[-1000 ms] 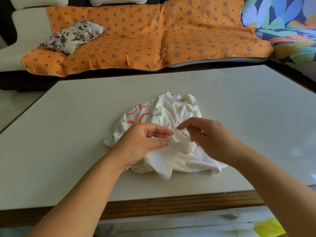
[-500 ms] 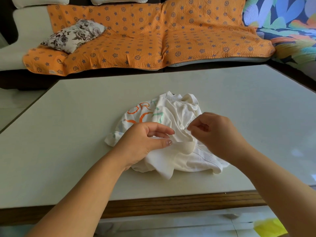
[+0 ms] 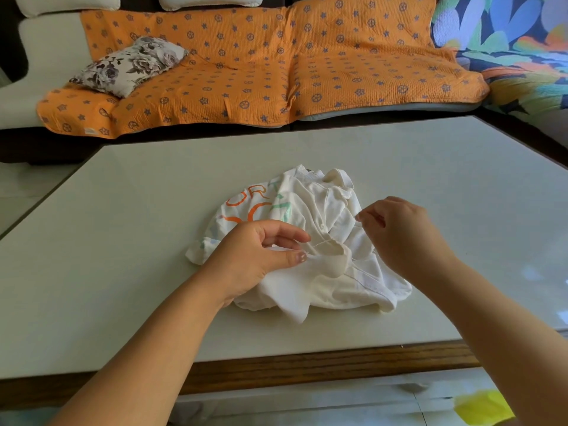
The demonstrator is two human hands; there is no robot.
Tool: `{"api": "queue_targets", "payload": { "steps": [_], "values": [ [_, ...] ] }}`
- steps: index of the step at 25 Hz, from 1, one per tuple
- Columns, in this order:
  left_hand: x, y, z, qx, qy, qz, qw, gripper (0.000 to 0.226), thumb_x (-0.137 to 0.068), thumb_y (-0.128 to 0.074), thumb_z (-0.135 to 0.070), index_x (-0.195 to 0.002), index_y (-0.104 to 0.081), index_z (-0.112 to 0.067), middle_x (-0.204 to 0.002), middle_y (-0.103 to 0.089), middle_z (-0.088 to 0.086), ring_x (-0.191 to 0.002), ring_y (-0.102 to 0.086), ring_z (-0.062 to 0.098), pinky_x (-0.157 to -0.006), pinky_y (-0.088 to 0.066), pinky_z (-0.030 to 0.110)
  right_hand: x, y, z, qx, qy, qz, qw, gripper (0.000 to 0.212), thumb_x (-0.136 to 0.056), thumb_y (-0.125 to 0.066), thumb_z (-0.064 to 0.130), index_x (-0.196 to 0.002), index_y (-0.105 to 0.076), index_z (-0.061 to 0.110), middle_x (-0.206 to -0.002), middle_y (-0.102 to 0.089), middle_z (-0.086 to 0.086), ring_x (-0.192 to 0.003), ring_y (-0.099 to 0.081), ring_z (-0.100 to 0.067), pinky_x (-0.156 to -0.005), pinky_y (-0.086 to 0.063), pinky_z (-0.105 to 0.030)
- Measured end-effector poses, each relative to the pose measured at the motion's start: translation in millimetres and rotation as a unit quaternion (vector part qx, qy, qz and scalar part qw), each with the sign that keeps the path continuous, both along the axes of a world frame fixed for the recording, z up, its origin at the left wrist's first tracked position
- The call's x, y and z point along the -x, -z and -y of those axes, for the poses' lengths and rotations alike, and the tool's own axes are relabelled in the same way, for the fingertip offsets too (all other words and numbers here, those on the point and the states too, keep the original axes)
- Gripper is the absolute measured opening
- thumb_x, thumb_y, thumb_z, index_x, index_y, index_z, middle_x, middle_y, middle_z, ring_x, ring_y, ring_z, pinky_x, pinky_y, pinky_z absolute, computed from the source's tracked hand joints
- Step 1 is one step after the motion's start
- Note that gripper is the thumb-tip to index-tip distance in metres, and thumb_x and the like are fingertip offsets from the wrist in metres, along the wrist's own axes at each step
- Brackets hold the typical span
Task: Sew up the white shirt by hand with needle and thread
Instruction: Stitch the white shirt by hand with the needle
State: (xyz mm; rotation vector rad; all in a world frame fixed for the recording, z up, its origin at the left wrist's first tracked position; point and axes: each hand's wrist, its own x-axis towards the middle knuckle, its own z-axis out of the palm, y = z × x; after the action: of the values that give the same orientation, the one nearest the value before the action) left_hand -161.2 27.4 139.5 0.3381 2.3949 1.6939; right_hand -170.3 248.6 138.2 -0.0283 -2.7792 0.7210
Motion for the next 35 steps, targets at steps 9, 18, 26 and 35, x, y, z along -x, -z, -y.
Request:
{"api": "queue_targets", "payload": {
  "steps": [9,18,26,35],
  "values": [
    [-3.1,-3.2,-0.3,0.006,0.007,0.005,1.000,0.024,-0.079,-0.077,-0.009,-0.092,-0.073,-0.030,-0.085,-0.075,-0.009,-0.089,-0.068,0.000,-0.093,-0.046,0.019,-26.9,-5.7,27.0,0.135,-0.202,0.086,0.966,0.023,-0.093,-0.058,0.016,-0.103,-0.074,0.029,-0.074,-0.053,0.015,-0.071,-0.053,0.005,-0.069,-0.039,-0.009],
    [-1.7,-3.8,-0.8,0.013,0.007,0.000,1.000,0.026,-0.079,-0.078,-0.008,-0.089,-0.073,-0.031,-0.081,-0.074,-0.014,-0.084,-0.067,-0.004,-0.082,-0.047,0.009,-21.9,-0.3,25.2,0.110,-0.157,-0.012,0.981,0.012,-0.084,-0.065,0.018,-0.077,-0.074,0.023,-0.070,-0.059,0.014,-0.070,-0.056,-0.001,-0.063,-0.044,-0.017],
    [-2.0,-1.7,-2.5,-0.010,0.003,0.000,1.000,0.023,-0.078,-0.078,-0.008,-0.090,-0.073,-0.026,-0.084,-0.075,-0.011,-0.085,-0.068,-0.002,-0.082,-0.048,0.012,-29.3,-3.1,27.7,0.139,-0.200,0.088,0.966,0.006,-0.086,-0.070,0.028,-0.092,-0.071,0.027,-0.075,-0.056,0.013,-0.072,-0.053,0.007,-0.070,-0.041,-0.007],
    [-0.1,0.0,4.4,0.037,-0.008,0.030,0.999,0.027,-0.071,-0.072,-0.051,-0.091,-0.076,-0.033,-0.093,-0.074,-0.018,-0.096,-0.065,-0.002,-0.085,-0.044,0.018,-26.0,-2.0,21.1,0.122,-0.203,-0.001,0.972,0.016,-0.086,-0.071,0.019,-0.075,-0.066,0.030,-0.070,-0.056,0.016,-0.070,-0.055,0.000,-0.066,-0.041,-0.011]
  ]
}}
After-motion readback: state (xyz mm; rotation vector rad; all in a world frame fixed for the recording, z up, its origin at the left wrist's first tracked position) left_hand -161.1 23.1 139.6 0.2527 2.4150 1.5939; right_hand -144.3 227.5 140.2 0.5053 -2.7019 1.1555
